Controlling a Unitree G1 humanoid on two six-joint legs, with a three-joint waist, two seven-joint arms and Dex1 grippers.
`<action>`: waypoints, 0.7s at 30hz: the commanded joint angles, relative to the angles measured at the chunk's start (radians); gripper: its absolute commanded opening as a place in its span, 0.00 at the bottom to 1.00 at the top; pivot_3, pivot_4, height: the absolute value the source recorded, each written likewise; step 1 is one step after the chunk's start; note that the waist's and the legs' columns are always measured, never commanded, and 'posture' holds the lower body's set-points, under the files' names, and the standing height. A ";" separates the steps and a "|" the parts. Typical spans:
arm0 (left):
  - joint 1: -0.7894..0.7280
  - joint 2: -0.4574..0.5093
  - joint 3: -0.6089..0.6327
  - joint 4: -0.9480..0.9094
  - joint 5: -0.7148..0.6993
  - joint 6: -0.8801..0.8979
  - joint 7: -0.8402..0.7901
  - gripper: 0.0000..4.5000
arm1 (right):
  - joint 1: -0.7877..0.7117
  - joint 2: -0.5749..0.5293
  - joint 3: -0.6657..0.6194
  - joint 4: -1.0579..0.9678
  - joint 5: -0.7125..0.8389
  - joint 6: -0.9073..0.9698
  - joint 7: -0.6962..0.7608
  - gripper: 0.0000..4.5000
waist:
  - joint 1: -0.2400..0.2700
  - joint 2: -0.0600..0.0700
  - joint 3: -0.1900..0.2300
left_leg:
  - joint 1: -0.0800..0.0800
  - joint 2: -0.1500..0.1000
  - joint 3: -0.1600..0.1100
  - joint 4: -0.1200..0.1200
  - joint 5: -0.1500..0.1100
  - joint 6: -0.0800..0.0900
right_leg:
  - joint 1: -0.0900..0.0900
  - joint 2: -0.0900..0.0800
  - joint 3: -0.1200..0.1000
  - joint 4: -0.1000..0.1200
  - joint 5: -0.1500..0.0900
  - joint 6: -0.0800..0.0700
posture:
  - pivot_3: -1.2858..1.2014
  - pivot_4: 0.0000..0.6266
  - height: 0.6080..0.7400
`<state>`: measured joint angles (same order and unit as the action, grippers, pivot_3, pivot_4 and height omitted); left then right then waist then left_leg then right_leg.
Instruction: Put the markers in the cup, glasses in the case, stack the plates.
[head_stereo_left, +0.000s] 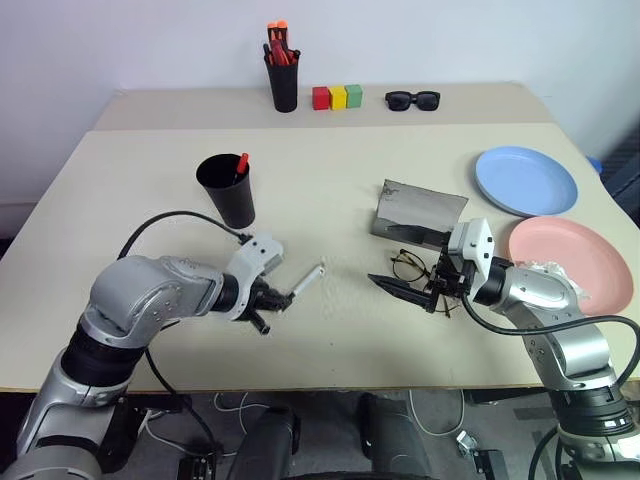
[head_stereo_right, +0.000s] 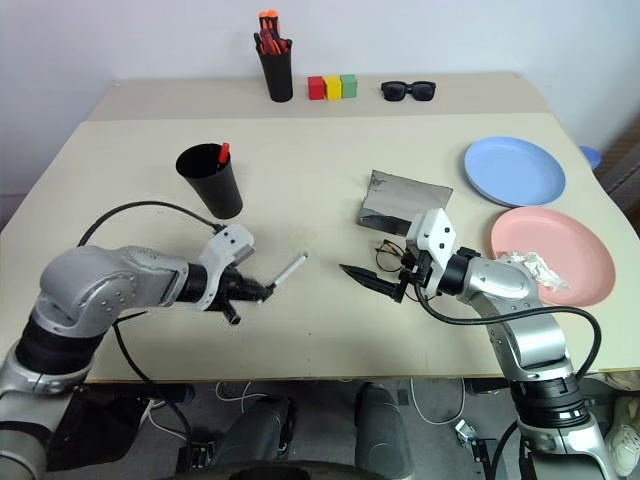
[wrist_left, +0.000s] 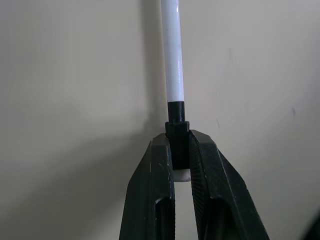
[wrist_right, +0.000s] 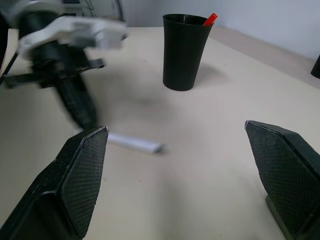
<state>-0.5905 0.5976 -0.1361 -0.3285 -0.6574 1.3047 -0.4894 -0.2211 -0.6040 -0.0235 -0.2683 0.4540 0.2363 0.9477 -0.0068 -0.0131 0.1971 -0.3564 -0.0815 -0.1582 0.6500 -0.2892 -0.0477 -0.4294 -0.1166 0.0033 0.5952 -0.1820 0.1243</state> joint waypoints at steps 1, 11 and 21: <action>-0.051 -0.043 0.096 0.096 0.099 -0.345 -0.029 0.00 | -0.019 0.004 -0.019 -0.010 0.011 -0.018 -0.001 1.00 | -0.001 0.000 0.000 | 0.000 0.000 0.000 0.000 0.000 0.000 | 0.000 0.000 0.000 0.000 0.000 0.000 | 0.52 0.24 1.00; -0.230 -0.151 0.302 0.542 0.336 -1.201 0.043 0.00 | -0.039 0.012 -0.027 -0.012 0.048 0.010 -0.003 1.00 | -0.004 0.000 0.000 | 0.000 0.000 0.003 -0.001 0.000 0.000 | -0.001 -0.001 0.001 -0.002 0.001 0.000 | 0.52 0.24 1.00; -0.076 -0.161 0.361 0.557 0.368 -1.309 0.087 0.00 | -0.038 0.008 -0.029 -0.017 0.049 0.017 -0.004 1.00 | -0.003 0.000 0.000 | 0.000 0.000 0.003 0.000 0.000 0.000 | -0.001 -0.001 0.002 -0.001 0.001 0.000 | 0.52 0.24 1.00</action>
<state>-0.6697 0.4356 0.2109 0.2757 -0.2741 -0.0049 -0.3994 -0.2479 -0.5960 -0.0319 -0.2613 0.4863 0.2568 0.9457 -0.0099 -0.0130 0.1969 -0.3559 -0.0820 -0.1552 0.6498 -0.2892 -0.0476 -0.4302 -0.1174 0.0049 0.5942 -0.1811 0.1247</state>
